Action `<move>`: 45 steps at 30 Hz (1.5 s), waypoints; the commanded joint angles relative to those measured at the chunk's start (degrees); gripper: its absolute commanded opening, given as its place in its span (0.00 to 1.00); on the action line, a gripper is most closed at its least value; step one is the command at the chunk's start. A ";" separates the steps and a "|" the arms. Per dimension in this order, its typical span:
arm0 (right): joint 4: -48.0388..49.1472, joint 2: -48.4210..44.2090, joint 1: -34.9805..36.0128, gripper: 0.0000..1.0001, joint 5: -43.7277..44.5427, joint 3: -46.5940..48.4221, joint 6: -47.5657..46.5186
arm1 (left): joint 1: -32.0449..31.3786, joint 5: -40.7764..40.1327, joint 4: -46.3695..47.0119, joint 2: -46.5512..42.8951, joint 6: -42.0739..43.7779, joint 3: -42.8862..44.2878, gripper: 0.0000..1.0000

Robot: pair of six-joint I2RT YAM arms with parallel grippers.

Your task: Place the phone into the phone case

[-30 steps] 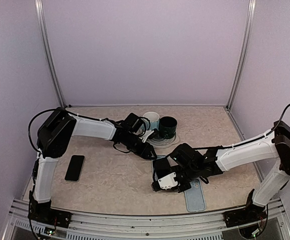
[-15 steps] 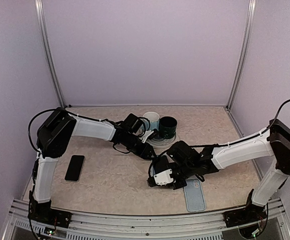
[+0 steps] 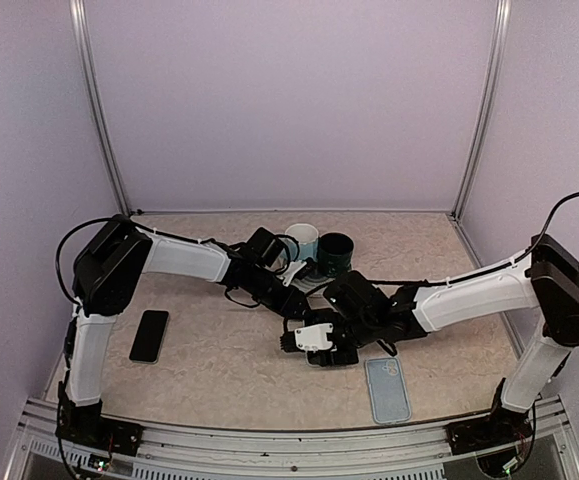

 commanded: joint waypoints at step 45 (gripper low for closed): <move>-10.68 6.52 -13.84 0.11 -8.08 3.40 74.69 | -2.28 4.74 -0.38 -5.13 -1.88 -10.30 0.34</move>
